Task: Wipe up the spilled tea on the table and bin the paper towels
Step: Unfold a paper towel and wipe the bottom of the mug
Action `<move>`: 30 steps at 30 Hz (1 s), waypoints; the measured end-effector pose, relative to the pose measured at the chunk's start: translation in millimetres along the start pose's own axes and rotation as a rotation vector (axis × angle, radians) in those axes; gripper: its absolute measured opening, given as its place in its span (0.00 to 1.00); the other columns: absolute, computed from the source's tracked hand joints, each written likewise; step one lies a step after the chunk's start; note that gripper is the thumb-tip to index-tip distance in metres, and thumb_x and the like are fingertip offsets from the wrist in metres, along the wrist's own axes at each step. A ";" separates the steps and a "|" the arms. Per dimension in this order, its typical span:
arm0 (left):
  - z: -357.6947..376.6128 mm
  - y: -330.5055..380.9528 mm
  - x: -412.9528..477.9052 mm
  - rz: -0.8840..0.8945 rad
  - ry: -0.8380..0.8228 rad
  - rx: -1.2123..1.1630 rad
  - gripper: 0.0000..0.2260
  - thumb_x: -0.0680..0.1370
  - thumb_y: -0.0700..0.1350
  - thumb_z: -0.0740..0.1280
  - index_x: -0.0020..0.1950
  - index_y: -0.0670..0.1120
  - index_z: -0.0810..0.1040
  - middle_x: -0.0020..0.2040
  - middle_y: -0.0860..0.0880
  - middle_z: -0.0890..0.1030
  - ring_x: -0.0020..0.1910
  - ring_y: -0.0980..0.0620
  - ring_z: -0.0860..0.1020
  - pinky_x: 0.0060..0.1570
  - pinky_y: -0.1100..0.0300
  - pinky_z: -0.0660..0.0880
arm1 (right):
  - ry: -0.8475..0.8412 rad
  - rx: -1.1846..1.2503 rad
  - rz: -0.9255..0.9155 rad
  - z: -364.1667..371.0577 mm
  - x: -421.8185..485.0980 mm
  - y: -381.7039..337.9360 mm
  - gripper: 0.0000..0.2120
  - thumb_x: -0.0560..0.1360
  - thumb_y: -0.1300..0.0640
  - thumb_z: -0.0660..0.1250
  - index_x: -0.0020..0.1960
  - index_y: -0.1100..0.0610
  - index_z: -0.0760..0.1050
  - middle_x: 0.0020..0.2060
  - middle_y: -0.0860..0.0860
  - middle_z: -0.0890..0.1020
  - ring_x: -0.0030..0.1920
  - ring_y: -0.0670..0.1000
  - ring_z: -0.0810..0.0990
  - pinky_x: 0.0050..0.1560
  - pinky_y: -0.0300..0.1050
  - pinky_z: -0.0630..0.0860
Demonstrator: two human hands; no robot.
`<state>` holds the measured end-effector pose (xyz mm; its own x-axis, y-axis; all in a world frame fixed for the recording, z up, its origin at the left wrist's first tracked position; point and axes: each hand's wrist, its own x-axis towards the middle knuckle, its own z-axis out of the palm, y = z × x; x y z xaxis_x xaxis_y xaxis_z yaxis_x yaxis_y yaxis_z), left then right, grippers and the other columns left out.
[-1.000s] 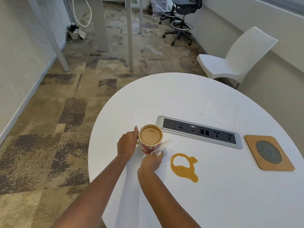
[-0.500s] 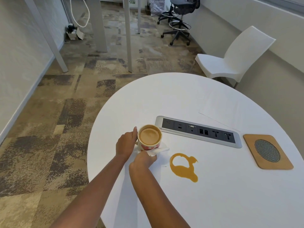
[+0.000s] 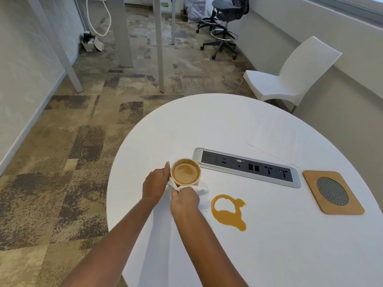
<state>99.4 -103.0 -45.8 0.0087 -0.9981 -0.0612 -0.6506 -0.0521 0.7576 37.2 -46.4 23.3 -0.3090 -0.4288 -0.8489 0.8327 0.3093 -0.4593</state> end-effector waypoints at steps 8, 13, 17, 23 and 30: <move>-0.5 -1.1 1.3 0.003 -0.005 0.012 0.26 0.81 0.52 0.51 0.27 0.41 0.67 0.27 0.45 0.73 0.31 0.45 0.71 0.31 0.57 0.64 | -0.078 -0.141 -0.240 -17.8 6.5 -4.1 0.23 0.77 0.70 0.57 0.70 0.55 0.65 0.56 0.53 0.75 0.58 0.56 0.76 0.61 0.50 0.75; 0.7 -1.2 0.1 0.022 0.011 0.018 0.26 0.81 0.51 0.51 0.24 0.45 0.65 0.25 0.48 0.71 0.29 0.47 0.70 0.29 0.59 0.63 | -0.060 -0.293 -0.347 -21.6 20.9 -13.4 0.16 0.79 0.60 0.57 0.66 0.55 0.69 0.51 0.54 0.77 0.50 0.52 0.76 0.52 0.45 0.75; 1.3 -2.0 0.3 0.009 0.012 0.018 0.26 0.81 0.51 0.51 0.26 0.42 0.66 0.27 0.46 0.73 0.30 0.46 0.71 0.30 0.58 0.64 | -0.095 -0.378 -0.368 -22.8 34.7 -25.2 0.08 0.80 0.58 0.55 0.55 0.56 0.72 0.40 0.51 0.76 0.42 0.50 0.76 0.44 0.43 0.73; 2.6 1.6 -2.1 0.004 0.035 0.006 0.26 0.82 0.50 0.52 0.23 0.47 0.64 0.24 0.50 0.71 0.30 0.46 0.71 0.29 0.59 0.62 | -0.260 -0.439 -0.368 -24.5 55.9 -56.1 0.07 0.80 0.57 0.56 0.52 0.57 0.72 0.40 0.53 0.77 0.40 0.49 0.76 0.37 0.38 0.70; 3.3 1.0 -1.9 -0.004 0.047 0.005 0.25 0.81 0.50 0.52 0.25 0.44 0.67 0.28 0.46 0.75 0.32 0.45 0.73 0.31 0.59 0.64 | -0.502 -0.635 -0.182 -3.2 75.3 -88.6 0.16 0.80 0.58 0.55 0.35 0.58 0.71 0.19 0.47 0.77 0.26 0.46 0.76 0.29 0.35 0.71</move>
<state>96.3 -101.0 -47.1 0.0470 -0.9983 -0.0340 -0.6544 -0.0565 0.7541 -61.4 -103.4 -0.8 -0.0469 -0.7997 -0.5986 0.3250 0.5544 -0.7662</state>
